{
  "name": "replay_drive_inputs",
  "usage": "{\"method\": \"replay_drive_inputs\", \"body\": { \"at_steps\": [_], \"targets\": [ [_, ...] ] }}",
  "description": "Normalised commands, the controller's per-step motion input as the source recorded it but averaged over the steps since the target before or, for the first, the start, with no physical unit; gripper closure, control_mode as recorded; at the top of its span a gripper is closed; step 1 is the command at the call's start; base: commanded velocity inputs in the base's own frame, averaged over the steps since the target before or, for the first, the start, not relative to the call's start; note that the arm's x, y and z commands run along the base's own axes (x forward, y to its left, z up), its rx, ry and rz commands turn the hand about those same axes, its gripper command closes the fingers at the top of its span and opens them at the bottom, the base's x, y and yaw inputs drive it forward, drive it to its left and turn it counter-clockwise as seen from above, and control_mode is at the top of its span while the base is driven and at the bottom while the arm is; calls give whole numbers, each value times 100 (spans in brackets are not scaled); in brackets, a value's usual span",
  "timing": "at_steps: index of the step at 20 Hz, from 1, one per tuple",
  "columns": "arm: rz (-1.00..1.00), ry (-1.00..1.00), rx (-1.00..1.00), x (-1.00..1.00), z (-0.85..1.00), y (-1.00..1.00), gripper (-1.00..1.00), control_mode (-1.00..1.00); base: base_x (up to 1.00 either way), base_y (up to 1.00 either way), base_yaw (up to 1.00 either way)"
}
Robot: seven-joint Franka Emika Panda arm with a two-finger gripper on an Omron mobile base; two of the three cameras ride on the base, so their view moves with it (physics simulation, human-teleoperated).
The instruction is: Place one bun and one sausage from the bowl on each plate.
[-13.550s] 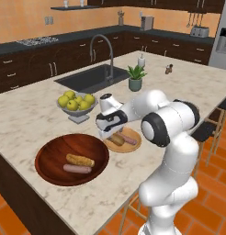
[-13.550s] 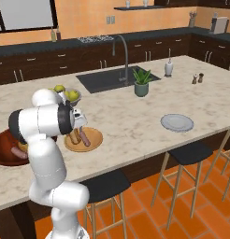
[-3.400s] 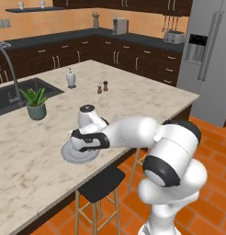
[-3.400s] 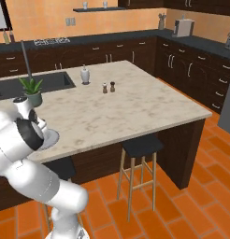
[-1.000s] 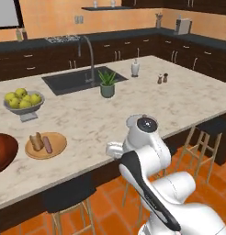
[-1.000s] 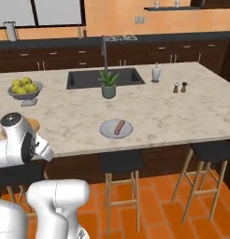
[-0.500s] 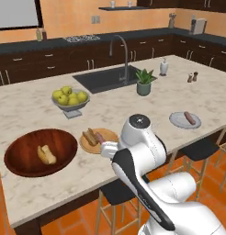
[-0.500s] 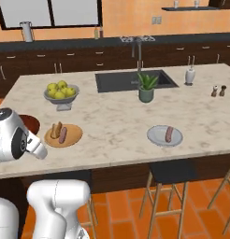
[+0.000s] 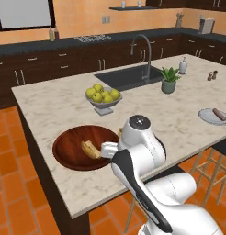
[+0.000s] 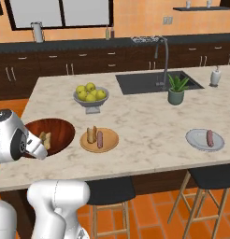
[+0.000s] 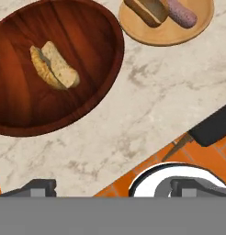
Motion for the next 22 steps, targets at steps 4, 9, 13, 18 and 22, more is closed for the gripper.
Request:
{"method": "replay_drive_inputs", "body": {
  "at_steps": [4, 9, 13, 18, 22],
  "targets": [
    [1, 3, 0, 25, 0, 0, -100, -100, 75, -1, -1],
    [16, 17, 0, 100, 1, 28, -100, -100, 0, 0, 0],
    [13, 27, 0, 100, 5, 68, -100, -100, 0, 0, 0],
    [11, 34, 0, 68, -3, 23, -100, -100, 0, 0, 0],
    [2, 11, -15, 36, -44, 18, -100, -100, 0, 0, 0]
  ]
}}
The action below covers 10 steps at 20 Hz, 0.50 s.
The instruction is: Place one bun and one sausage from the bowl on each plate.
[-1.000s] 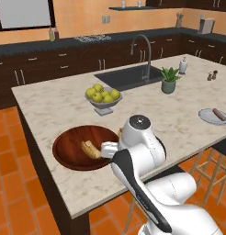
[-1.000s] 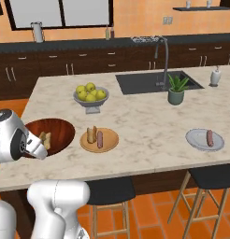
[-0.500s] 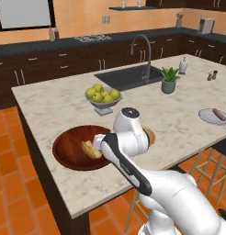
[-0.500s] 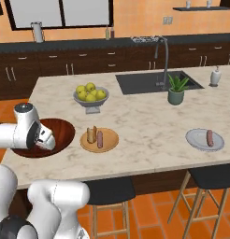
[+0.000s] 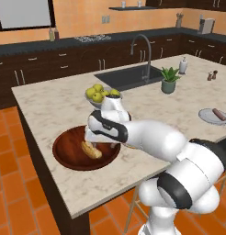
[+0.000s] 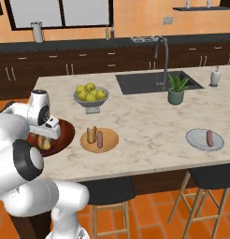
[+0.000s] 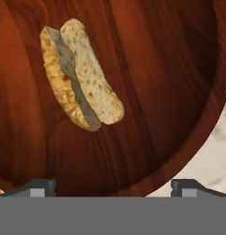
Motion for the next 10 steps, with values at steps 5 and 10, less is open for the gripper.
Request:
{"method": "replay_drive_inputs", "body": {
  "at_steps": [5, 10],
  "targets": [
    [4, 9, -12, 28, -68, 16, -100, -100, 0, 0, 0],
    [4, 0, -4, 13, -28, 3, -100, -100, 0, 0, 0]
  ]
}}
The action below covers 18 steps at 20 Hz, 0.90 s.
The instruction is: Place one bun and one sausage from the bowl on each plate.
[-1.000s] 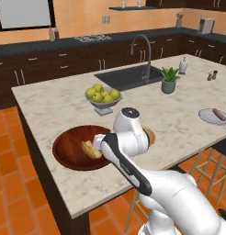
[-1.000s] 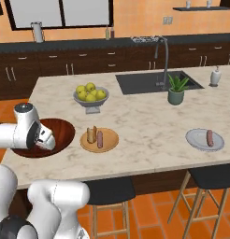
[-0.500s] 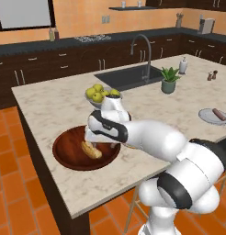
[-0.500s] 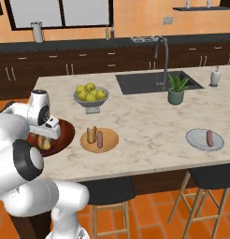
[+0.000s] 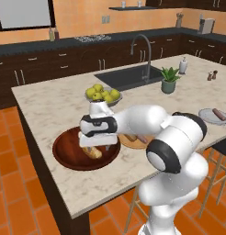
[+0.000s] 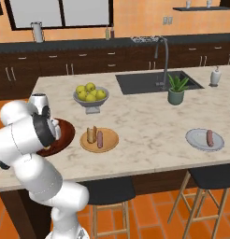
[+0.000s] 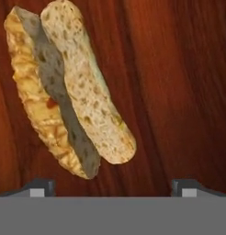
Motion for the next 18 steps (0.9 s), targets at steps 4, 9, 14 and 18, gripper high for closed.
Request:
{"method": "replay_drive_inputs", "body": {
  "at_steps": [4, 9, 14, 18],
  "targets": [
    [3, 0, -12, 5, -44, 17, -100, -100, 0, 0, 0],
    [2, -1, -5, 3, -28, 4, -100, -100, 0, 0, 0],
    [0, -2, -5, 11, -4, 0, -100, -100, 0, 0, 0],
    [10, -11, 0, 2, 4, -20, -100, -100, 0, 0, 0]
  ]
}}
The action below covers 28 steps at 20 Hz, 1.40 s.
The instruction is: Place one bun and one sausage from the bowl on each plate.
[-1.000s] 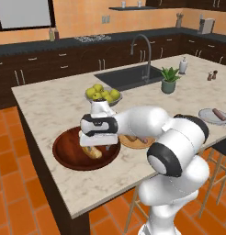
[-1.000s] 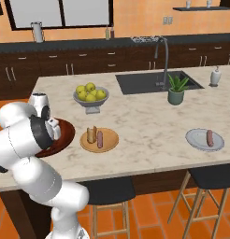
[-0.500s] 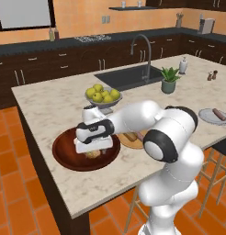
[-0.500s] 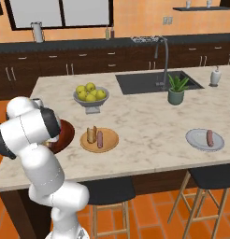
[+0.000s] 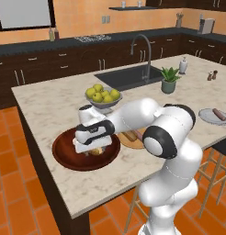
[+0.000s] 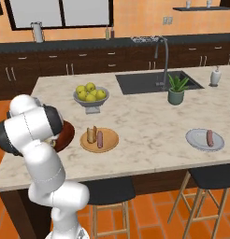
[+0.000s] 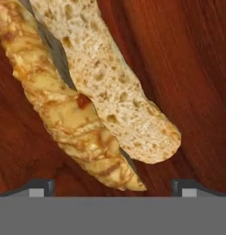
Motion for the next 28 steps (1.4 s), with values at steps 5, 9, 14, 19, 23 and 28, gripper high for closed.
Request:
{"method": "replay_drive_inputs", "body": {
  "at_steps": [5, 9, 14, 19, 23, 28],
  "targets": [
    [9, -3, 1, 11, 13, -26, -100, -100, 0, 0, 0],
    [5, 5, 6, 37, -3, 0, -100, -100, 0, 0, 0],
    [8, 0, 3, 20, -14, 0, -100, -100, 0, 0, 0],
    [2, 0, 5, 9, 28, 0, -100, -100, 0, 0, 0],
    [7, 1, 4, 15, 16, -13, -100, -100, 0, 0, 0],
    [10, 1, 4, 4, -26, -2, -100, -100, 0, 0, 0]
  ]
}}
